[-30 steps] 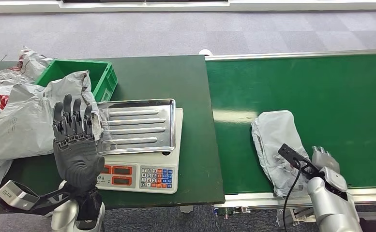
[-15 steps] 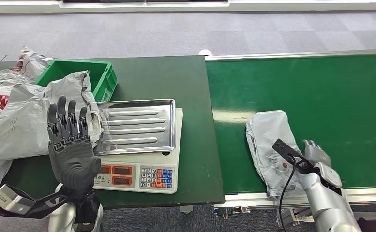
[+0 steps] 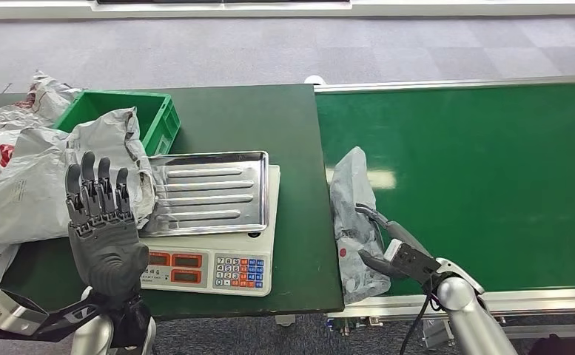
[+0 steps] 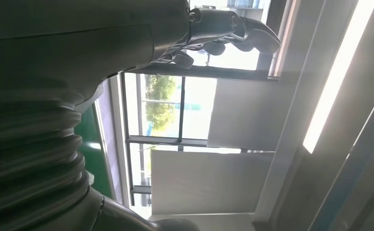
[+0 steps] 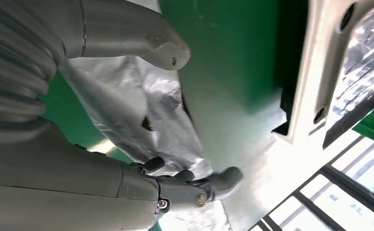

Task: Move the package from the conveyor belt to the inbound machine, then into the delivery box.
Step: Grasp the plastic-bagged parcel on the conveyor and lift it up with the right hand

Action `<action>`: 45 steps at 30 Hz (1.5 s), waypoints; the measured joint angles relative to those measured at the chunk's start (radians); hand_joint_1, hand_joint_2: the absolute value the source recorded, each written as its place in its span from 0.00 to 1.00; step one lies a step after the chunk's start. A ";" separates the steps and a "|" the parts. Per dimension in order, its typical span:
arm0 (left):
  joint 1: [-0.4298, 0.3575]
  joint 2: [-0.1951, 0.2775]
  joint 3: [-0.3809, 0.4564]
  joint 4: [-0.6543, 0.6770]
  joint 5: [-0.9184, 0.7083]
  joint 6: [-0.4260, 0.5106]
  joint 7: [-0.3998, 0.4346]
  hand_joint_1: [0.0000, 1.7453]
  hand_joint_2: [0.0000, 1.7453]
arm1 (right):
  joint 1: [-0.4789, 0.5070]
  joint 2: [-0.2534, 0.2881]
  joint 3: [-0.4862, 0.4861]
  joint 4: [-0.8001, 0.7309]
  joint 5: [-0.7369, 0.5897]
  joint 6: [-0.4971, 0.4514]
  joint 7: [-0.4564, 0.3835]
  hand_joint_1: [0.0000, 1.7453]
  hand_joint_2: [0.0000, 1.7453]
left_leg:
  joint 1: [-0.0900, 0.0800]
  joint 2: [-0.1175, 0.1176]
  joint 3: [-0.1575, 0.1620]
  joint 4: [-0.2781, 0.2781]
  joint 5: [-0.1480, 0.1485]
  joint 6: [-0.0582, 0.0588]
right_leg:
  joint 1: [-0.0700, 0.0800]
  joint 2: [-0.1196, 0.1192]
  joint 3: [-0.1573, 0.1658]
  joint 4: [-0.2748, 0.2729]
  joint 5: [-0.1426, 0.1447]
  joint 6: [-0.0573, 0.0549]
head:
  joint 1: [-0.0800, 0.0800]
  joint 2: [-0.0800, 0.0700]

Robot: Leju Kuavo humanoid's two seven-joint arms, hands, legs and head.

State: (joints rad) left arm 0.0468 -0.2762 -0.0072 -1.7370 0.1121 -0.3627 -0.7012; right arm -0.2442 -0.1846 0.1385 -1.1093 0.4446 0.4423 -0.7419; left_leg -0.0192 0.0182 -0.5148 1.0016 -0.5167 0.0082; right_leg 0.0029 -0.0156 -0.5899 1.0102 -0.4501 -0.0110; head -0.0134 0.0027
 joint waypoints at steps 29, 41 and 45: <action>-0.002 0.000 0.000 -0.008 -0.010 0.010 0.000 0.00 1.00 | -0.113 0.020 0.182 0.016 0.362 -0.326 0.410 0.00 1.00 | -0.001 0.001 -0.005 0.000 0.000 0.000 | -0.001 0.001 0.001 0.000 0.001 0.000 | 0.000 0.000; 0.021 0.000 -0.001 -0.025 -0.022 0.009 0.000 0.00 1.00 | -0.229 0.072 0.108 0.281 0.710 -0.504 0.779 0.00 1.00 | -0.002 0.000 0.000 0.000 0.002 0.001 | -0.001 0.000 0.000 0.000 0.002 0.000 | 0.000 0.000; 0.016 0.000 -0.002 -0.012 -0.021 0.010 0.000 0.00 1.00 | -0.213 0.086 0.075 0.320 0.730 -0.495 0.793 0.00 1.00 | -0.001 0.000 0.000 0.000 0.002 0.001 | -0.001 0.000 -0.001 0.000 0.002 0.000 | 0.000 0.000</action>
State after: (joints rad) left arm 0.0632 -0.2762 -0.0096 -1.7486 0.0913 -0.3524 -0.7012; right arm -0.4569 -0.0984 0.2133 -0.7893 1.1747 -0.0522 0.0512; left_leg -0.0204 0.0178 -0.5151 1.0018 -0.5148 0.0096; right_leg 0.0019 -0.0155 -0.5905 1.0102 -0.4480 -0.0106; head -0.0134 0.0027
